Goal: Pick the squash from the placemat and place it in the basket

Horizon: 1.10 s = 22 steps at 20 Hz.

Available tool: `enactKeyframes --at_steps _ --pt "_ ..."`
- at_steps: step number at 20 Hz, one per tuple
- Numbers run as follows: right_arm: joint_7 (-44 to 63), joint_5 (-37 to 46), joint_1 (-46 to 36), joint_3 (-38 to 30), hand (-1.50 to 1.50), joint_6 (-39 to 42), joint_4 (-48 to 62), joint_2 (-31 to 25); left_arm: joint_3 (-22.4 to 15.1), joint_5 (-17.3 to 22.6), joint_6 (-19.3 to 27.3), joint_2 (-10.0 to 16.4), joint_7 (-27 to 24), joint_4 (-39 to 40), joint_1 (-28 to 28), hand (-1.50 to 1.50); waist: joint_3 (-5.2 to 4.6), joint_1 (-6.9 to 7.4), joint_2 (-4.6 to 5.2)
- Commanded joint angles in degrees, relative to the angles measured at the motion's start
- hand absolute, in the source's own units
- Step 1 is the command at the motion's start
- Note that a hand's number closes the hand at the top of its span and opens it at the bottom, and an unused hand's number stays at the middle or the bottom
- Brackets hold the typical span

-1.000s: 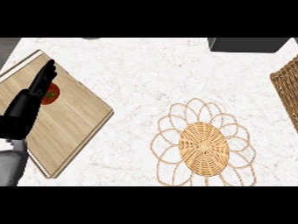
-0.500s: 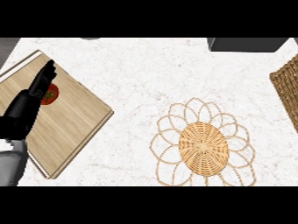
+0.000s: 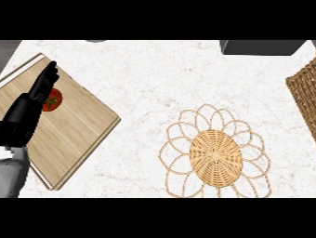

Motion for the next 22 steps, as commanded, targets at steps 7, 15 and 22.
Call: enactKeyframes --at_steps 7,15,22 --pt "-0.5 -9.7 -5.1 -4.1 -1.50 11.7 6.1 3.7 1.4 1.4 -2.0 0.8 0.0 0.7 -0.1 0.00 -0.04 0.03 -0.01" --pt "18.2 -22.8 -13.5 -15.5 -1.50 10.0 22.8 5.2 0.3 0.2 -1.6 0.3 -1.0 -1.2 0.8 0.00 0.01 1.20 0.23" --pt "19.1 -25.1 -14.7 -21.3 -1.50 8.4 34.7 -0.7 0.1 0.3 -1.3 -0.4 1.4 -1.1 -2.3 0.00 0.35 1.33 0.87"
